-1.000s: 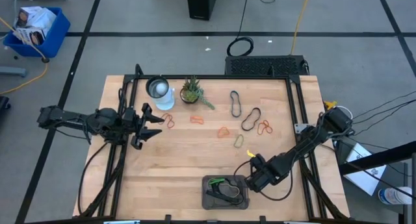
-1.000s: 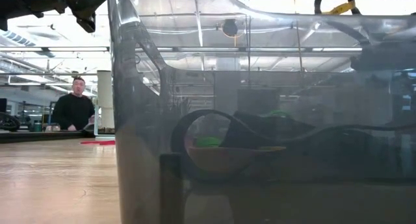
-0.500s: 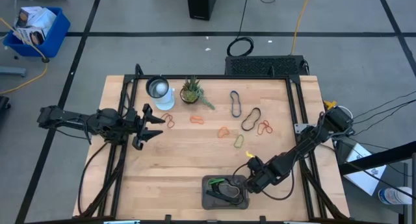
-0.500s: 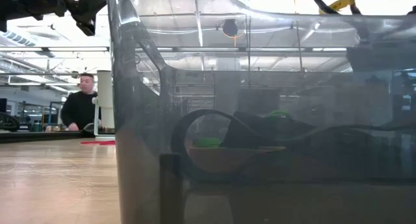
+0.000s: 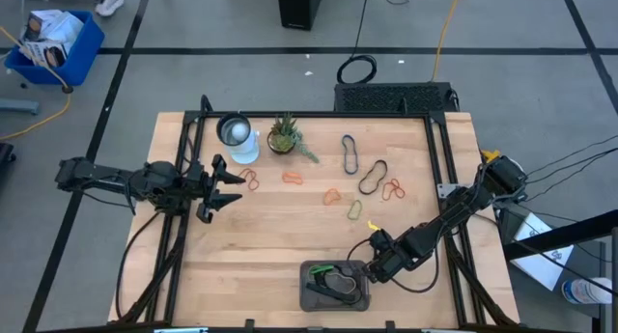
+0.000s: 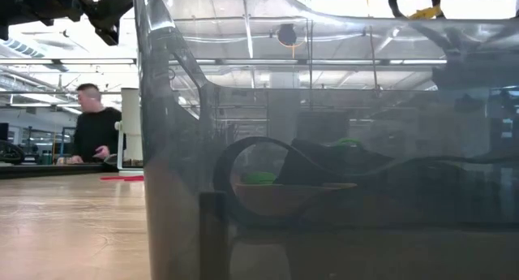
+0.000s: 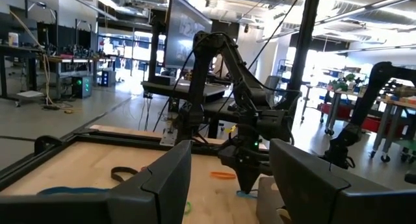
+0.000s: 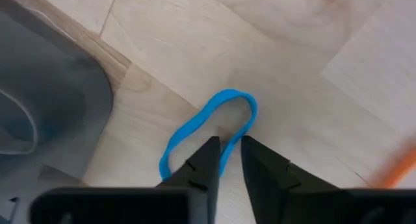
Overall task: Pick and place rubber bands into bin
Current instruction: Put the blue rubber band into the black transparent bin, then put the orange rubber band into the black transparent bin
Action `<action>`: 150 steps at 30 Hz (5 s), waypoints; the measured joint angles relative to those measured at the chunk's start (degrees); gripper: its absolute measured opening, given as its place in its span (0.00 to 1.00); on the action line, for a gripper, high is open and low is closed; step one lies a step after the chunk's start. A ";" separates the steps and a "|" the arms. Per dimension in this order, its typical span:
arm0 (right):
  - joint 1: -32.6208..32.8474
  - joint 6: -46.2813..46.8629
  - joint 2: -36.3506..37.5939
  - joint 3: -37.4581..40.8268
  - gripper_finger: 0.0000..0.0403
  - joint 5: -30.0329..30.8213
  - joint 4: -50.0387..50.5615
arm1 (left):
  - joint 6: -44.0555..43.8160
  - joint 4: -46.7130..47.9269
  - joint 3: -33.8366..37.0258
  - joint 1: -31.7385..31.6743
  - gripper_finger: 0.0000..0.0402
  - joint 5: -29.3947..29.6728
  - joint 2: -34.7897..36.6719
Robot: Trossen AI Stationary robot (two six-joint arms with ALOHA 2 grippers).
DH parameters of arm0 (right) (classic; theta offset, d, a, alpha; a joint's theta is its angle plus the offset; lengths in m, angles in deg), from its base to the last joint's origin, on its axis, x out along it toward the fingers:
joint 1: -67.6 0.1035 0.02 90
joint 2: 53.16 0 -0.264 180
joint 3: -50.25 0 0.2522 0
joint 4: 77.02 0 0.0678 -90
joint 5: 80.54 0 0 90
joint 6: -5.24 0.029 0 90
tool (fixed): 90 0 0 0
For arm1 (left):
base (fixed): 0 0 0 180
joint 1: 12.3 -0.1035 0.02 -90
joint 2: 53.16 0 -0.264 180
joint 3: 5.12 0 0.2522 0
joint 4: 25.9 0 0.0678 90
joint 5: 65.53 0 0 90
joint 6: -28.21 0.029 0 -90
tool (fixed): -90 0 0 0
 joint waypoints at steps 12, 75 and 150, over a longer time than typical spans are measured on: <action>0.00 -0.87 0.56 0.12 0.01 -0.09 0.21 | 0.02 0.15 0.02 0.00 0.53 0.00 -0.01; -7.07 -41.97 -5.71 -21.79 0.00 6.64 -14.42 | -5.68 27.94 0.02 0.00 0.53 -0.48 14.97; -4.87 21.56 17.60 14.13 0.35 -4.76 -1.10 | -5.29 27.92 0.02 0.01 0.53 -0.35 14.97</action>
